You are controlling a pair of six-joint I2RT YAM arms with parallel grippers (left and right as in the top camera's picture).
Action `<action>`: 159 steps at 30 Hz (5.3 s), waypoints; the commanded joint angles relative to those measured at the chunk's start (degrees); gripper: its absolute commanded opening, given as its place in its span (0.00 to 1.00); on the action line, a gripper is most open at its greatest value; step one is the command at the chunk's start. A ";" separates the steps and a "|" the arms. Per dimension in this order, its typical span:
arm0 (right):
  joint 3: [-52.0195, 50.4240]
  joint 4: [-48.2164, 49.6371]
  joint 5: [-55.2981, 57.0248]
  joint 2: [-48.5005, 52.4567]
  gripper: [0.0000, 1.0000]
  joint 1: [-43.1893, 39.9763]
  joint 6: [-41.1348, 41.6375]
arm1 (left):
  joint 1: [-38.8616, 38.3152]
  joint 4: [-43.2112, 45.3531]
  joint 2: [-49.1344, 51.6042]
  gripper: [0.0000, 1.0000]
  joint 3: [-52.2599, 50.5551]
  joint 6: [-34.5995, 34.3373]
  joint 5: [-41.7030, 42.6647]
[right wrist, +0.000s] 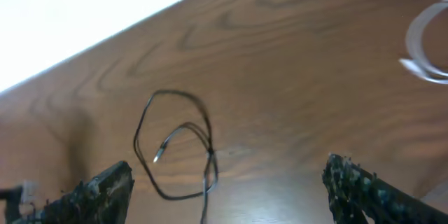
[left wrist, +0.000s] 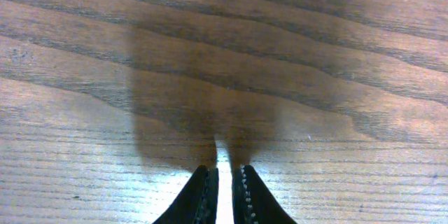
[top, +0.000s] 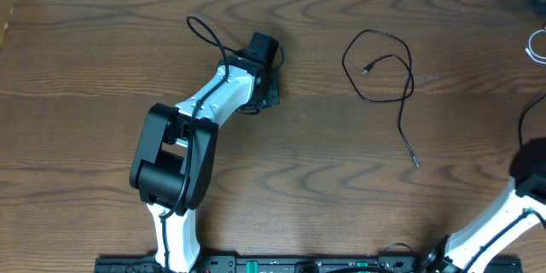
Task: Untangle cables
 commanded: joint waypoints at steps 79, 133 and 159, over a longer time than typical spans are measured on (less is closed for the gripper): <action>-16.50 20.41 30.75 -7.08 0.01 25.27 14.99 | 0.02 0.20 -1.20 0.15 -1.18 0.70 -0.55; -12.59 35.76 13.22 0.28 0.87 7.32 15.91 | 0.09 1.36 -3.69 0.17 -1.09 2.97 -0.31; -12.59 -6.91 17.57 -32.41 0.99 30.97 1.97 | 0.09 -4.76 -43.76 0.98 -0.13 14.84 -2.47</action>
